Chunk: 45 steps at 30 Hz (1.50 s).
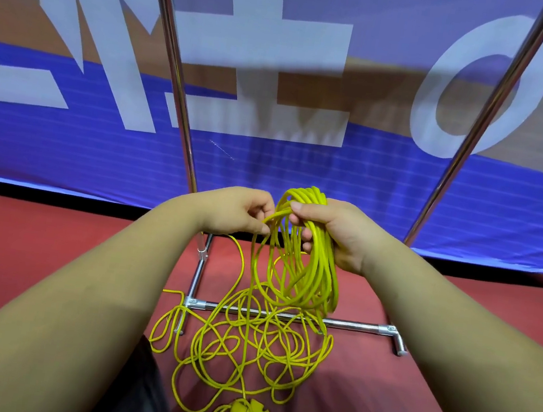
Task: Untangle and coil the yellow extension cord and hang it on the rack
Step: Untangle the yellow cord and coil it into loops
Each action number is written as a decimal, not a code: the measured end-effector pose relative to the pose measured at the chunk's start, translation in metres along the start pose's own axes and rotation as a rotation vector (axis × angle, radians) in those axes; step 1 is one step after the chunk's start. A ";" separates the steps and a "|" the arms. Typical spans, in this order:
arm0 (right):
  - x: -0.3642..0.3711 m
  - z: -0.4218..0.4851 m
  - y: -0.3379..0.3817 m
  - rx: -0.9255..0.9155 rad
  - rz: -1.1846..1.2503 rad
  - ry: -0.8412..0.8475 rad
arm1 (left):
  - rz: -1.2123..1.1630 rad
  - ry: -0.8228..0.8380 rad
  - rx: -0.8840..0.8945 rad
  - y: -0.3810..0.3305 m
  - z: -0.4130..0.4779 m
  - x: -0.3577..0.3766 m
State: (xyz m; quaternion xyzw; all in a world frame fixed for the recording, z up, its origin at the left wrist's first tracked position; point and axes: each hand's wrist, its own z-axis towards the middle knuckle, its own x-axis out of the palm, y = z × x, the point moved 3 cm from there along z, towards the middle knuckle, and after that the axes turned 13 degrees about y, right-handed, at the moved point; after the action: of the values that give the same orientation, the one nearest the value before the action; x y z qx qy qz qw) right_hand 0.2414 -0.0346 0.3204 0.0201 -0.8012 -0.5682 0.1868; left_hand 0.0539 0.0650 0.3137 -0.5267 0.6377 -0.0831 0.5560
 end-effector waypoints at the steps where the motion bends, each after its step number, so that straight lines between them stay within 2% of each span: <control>1: 0.001 0.000 0.000 0.002 -0.005 0.006 | 0.038 0.006 -0.031 0.006 0.002 0.001; 4: 0.005 -0.003 0.001 0.031 -0.045 0.025 | 0.065 -0.052 -0.030 0.006 0.002 0.001; 10: 0.003 -0.003 0.002 0.028 0.024 0.019 | 0.003 -0.318 0.041 -0.019 -0.002 -0.013; 17: 0.001 0.002 -0.003 0.002 -0.040 0.005 | 0.130 -0.217 -0.049 -0.005 0.005 -0.001; 25: -0.007 0.003 0.005 0.011 -0.014 0.003 | 0.240 -0.458 -0.319 0.034 0.002 -0.018; 28: -0.009 0.003 0.004 0.018 -0.012 -0.020 | 0.167 -0.542 -0.306 0.040 0.004 -0.022; 33: -0.011 -0.002 0.003 0.055 -0.001 -0.020 | 0.047 -0.520 -0.226 0.041 0.007 -0.021; 42: -0.005 -0.010 -0.004 0.279 -0.054 0.194 | 0.069 -0.574 -0.272 0.034 0.010 -0.023; 45: -0.004 -0.013 -0.008 0.365 -0.064 0.214 | 0.089 -0.563 -0.269 0.029 0.013 -0.021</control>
State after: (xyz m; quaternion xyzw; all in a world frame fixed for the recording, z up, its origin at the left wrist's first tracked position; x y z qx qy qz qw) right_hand 0.2480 -0.0482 0.3159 0.1392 -0.8654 -0.4138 0.2459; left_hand 0.0439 0.0991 0.3021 -0.5693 0.4864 0.1757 0.6391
